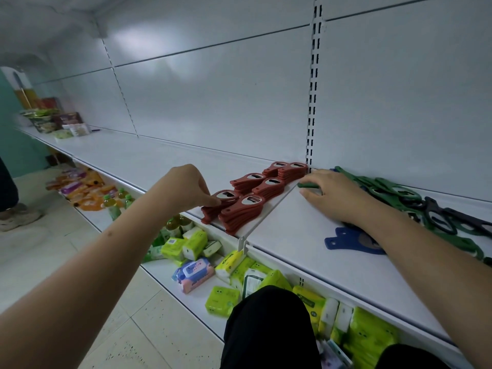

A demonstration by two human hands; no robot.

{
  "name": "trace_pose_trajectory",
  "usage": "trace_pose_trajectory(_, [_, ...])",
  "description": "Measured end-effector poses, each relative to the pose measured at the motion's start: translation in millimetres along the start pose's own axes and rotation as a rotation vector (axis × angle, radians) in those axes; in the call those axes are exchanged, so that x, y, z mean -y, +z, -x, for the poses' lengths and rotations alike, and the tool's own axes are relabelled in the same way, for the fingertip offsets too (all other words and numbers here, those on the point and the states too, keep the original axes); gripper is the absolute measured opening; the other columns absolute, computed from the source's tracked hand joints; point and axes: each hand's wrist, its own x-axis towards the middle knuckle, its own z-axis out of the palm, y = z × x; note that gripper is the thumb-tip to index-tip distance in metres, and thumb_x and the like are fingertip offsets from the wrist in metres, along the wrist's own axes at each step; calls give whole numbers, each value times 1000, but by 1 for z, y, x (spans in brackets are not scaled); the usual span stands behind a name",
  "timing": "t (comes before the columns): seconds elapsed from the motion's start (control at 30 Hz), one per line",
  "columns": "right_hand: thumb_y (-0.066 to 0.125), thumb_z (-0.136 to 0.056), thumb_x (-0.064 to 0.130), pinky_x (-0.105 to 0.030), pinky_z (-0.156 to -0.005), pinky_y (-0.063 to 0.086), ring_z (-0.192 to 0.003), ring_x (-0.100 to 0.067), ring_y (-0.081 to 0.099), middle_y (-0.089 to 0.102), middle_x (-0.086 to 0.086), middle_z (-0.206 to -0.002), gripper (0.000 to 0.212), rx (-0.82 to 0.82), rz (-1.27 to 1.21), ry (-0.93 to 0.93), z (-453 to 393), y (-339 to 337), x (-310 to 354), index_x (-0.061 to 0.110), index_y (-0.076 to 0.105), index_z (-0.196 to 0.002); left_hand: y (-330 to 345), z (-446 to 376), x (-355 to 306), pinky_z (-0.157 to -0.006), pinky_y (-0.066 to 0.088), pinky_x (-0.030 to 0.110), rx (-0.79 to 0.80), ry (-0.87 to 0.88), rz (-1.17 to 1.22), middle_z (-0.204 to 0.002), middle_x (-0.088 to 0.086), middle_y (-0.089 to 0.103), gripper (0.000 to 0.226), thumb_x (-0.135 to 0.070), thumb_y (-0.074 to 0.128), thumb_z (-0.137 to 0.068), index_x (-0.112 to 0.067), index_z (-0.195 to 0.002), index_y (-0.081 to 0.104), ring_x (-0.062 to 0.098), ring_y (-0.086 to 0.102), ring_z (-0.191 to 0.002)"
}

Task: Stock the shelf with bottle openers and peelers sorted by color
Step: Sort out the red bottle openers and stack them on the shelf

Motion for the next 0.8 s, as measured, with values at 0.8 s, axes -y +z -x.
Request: trace_pose_trajectory(0.8, [52,-100,31,-17,-90,31,-119,-13,51,57,1,-130,34,-16,2,1,1,-5,4,17,61,-130,4,-33,-16,-72,63,35,279,-86,16,-73,10,59,50,-40,76,-81,9,-92,71,24,66,-67])
